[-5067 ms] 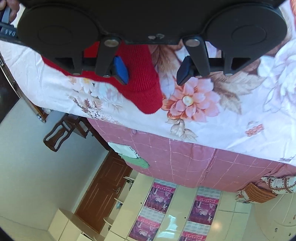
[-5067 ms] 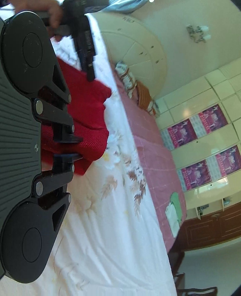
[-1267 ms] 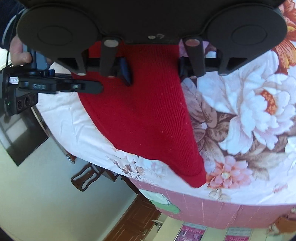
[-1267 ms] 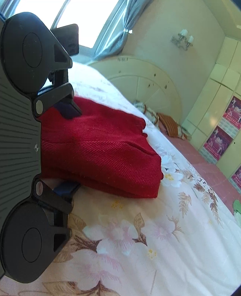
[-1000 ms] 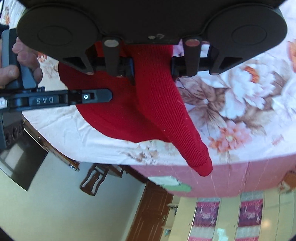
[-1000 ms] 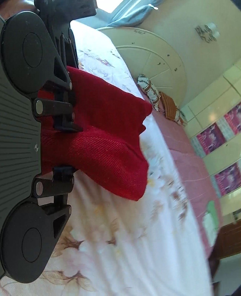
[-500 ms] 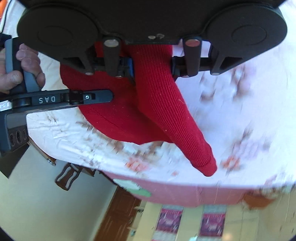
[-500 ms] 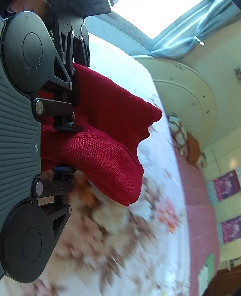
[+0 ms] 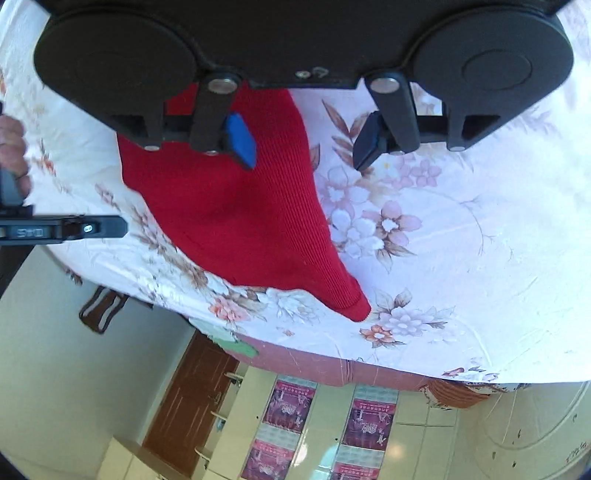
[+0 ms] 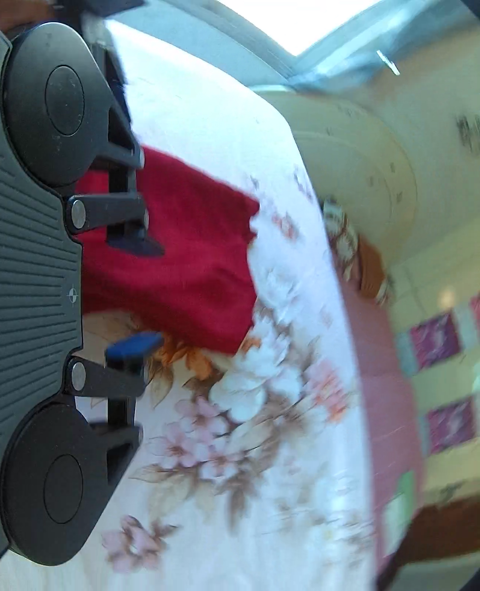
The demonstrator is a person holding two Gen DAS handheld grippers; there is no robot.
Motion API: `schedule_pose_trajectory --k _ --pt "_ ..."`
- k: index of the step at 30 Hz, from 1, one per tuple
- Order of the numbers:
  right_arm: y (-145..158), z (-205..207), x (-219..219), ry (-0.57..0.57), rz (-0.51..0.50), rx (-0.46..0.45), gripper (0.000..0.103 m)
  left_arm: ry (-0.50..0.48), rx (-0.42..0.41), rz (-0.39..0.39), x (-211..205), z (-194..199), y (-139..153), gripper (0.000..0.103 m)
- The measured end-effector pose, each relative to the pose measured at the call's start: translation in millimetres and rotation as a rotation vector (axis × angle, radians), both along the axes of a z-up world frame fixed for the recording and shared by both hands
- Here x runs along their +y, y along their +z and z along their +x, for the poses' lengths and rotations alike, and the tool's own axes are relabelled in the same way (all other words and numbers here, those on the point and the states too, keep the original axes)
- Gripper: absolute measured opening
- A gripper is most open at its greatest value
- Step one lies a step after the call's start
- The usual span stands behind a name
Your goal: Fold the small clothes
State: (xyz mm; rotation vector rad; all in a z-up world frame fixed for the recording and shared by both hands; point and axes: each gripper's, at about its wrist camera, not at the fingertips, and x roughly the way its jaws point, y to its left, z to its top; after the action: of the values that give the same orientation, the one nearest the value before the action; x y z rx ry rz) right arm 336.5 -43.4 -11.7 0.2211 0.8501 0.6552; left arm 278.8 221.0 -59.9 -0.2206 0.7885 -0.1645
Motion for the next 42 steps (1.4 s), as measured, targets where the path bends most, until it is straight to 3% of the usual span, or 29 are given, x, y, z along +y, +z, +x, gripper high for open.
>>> schedule_pose_trajectory --k 4,6,10,13,15,20,23,24,27,29,33,35,36,37,38,41,42 --pt "8.3 -43.9 29.6 0.097 -0.106 -0.076 0.037 -0.009 0.060 0.095 -19.8 1.6 -14.4 0.067" --pt "-2.3 -53.7 32.9 0.052 -0.142 -0.031 0.044 -0.012 0.056 0.089 -24.4 -4.7 -17.3 0.067" --pt "-20.3 -64.9 13.6 -0.010 -0.003 0.125 0.044 0.008 0.085 0.055 -22.2 -22.5 -26.3 0.068" --pt "-34.6 -65.1 22.9 -0.002 -0.018 0.158 0.043 0.025 0.092 0.006 -16.4 -23.3 -33.9 0.071" --pt "-43.5 -58.4 29.6 0.014 -0.015 0.176 0.003 0.024 0.100 0.007 -16.5 -22.4 -32.9 0.071" --pt "-41.6 -55.8 18.6 -0.036 -0.173 0.095 0.003 -0.025 0.116 0.030 -33.4 -28.8 -31.8 0.072" --pt "-47.9 -57.9 13.7 -0.036 -0.198 0.101 0.003 -0.046 0.111 0.105 -44.6 -38.9 -32.5 0.070" --pt "-48.7 -60.1 16.6 -0.027 -0.218 0.091 0.003 -0.036 0.102 0.110 -44.1 -43.1 -28.2 0.062" --pt "-31.0 -73.6 18.4 -0.039 -0.221 0.022 0.005 0.019 0.000 0.065 -32.6 -53.6 -2.6 0.063" --pt "-11.4 -85.0 19.5 -0.038 -0.219 -0.076 0.005 0.062 -0.054 0.062 -27.1 -48.3 11.2 0.065" --pt "3.2 -83.1 44.1 0.010 -0.258 -0.187 0.005 0.115 -0.021 0.087 -27.4 -12.4 10.1 0.065" --pt "-7.5 -71.3 56.9 0.034 -0.270 -0.155 0.005 0.109 0.087 0.128 -32.7 8.6 -14.6 0.077" --pt "-20.8 -63.2 63.1 0.046 -0.308 -0.105 0.005 0.106 0.130 0.110 -32.3 13.0 -26.8 0.081" --pt "-38.0 -54.4 68.8 0.055 -0.366 -0.035 0.005 0.116 0.132 0.079 -30.4 10.1 -33.2 0.081" --pt "-48.5 -52.1 70.1 0.048 -0.381 -0.019 0.005 0.129 0.122 0.069 -29.9 4.7 -31.8 0.080" --pt "-48.4 -59.5 57.9 0.034 -0.335 -0.049 0.005 0.153 0.093 0.082 -33.7 -22.5 -19.1 0.076" --pt "-41.7 -65.2 49.2 0.018 -0.300 -0.053 0.005 0.163 0.070 0.091 -36.2 -34.5 -13.1 0.081"
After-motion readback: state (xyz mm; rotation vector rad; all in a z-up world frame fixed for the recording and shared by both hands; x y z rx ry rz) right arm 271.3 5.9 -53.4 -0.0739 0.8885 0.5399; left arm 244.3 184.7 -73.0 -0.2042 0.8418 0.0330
